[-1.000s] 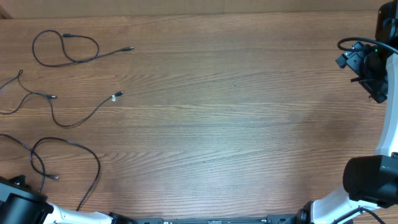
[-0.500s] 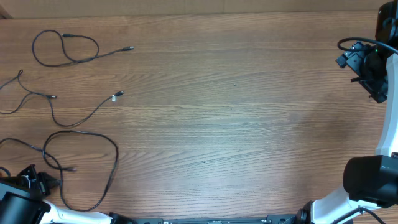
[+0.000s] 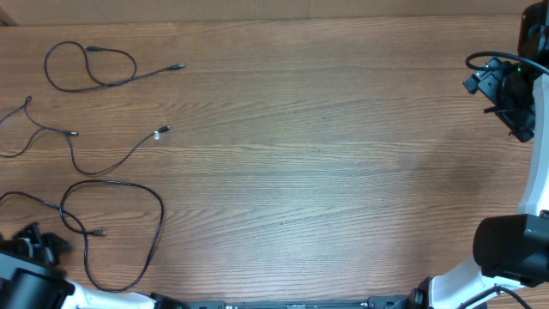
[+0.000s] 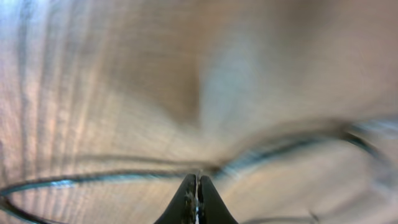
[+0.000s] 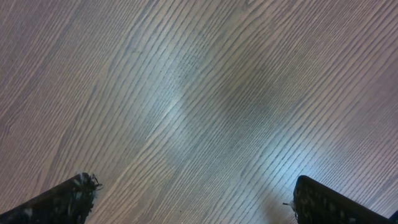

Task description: Untangle cables

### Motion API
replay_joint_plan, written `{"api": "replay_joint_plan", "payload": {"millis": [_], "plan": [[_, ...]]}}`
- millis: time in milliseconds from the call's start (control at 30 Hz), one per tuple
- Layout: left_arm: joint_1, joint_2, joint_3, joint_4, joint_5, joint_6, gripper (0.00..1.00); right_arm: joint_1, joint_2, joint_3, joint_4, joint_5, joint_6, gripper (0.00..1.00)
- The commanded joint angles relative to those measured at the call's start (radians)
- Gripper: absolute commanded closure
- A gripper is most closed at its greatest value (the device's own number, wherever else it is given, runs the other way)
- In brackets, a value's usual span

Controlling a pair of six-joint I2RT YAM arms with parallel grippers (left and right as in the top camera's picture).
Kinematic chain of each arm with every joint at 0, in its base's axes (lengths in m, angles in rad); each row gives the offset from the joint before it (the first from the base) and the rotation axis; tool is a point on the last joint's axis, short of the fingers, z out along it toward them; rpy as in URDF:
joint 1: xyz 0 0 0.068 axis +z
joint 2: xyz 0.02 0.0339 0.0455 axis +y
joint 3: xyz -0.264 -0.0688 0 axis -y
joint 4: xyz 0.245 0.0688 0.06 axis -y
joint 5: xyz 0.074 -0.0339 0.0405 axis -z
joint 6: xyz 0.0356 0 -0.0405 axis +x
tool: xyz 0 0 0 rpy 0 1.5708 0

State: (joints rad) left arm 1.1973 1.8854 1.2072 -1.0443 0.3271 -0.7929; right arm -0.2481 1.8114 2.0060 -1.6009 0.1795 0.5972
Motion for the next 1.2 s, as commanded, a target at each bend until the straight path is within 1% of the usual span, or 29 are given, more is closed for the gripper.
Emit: {"api": "replay_joint_plan", "payload": {"millis": [0,33,133,167,200,233,267,367,433,500,600,700,800,867,900,967,1100,1167], "plan": [[-0.027,-0.144,0.065,0.013,0.228,0.230,0.96,-0.001,-0.002,-0.004,0.002,0.000,-0.004,0.00],[-0.039,-0.171,0.066,0.026,0.327,0.299,0.93,-0.001,-0.002,-0.004,0.002,0.000,-0.004,0.00],[-0.098,-0.222,0.066,0.035,0.550,0.469,0.75,-0.001,-0.002,-0.004,0.002,0.000,-0.003,0.00],[-0.128,-0.234,0.066,0.035,0.589,0.507,0.63,-0.001,-0.002,-0.004,0.002,0.000,-0.003,0.00],[-0.163,-0.243,0.066,0.035,0.616,0.540,0.45,-0.001,-0.002,-0.004,0.002,0.000,-0.003,0.00],[-0.259,-0.259,0.066,0.030,0.624,0.592,0.10,-0.001,-0.002,-0.004,0.002,0.000,-0.003,0.00],[-0.318,-0.263,0.066,0.027,0.624,0.625,0.04,-0.001,-0.002,-0.004,0.002,0.000,-0.003,0.00],[-0.500,-0.266,0.066,0.024,0.622,0.714,0.02,-0.001,-0.002,-0.004,0.002,0.000,-0.003,0.00],[-0.608,-0.266,0.072,0.023,0.584,0.749,0.01,-0.001,-0.002,-0.004,0.002,0.000,-0.003,0.00],[-0.724,-0.270,0.093,0.004,0.488,0.749,0.01,-0.001,-0.002,-0.004,0.002,0.000,-0.003,0.00],[-0.854,-0.292,0.146,-0.042,0.361,0.749,0.01,-0.001,-0.002,-0.004,0.002,0.000,-0.003,0.00],[-0.951,-0.343,0.203,-0.086,0.269,0.749,0.01,-0.001,-0.002,-0.004,0.002,0.000,-0.004,0.00],[-1.036,-0.433,0.230,-0.104,0.193,0.748,0.00,-0.001,-0.002,-0.004,0.002,0.000,-0.003,0.00],[-1.123,-0.548,0.230,-0.121,0.138,0.748,0.00,-0.001,-0.002,-0.004,0.002,0.000,-0.003,0.00],[-1.184,-0.626,0.230,-0.135,0.074,0.744,0.00,-0.001,-0.002,-0.004,0.002,0.000,-0.004,0.00],[-1.234,-0.695,0.230,-0.152,0.014,0.719,0.00,-0.001,-0.002,-0.004,0.002,0.000,-0.003,0.00],[-1.309,-0.822,0.230,-0.208,-0.010,0.631,0.00,-0.001,-0.002,-0.004,0.002,0.000,-0.003,0.00],[-1.328,-0.858,0.230,-0.236,-0.010,0.615,0.00,-0.001,-0.002,-0.004,0.002,0.000,-0.003,0.00]]}}
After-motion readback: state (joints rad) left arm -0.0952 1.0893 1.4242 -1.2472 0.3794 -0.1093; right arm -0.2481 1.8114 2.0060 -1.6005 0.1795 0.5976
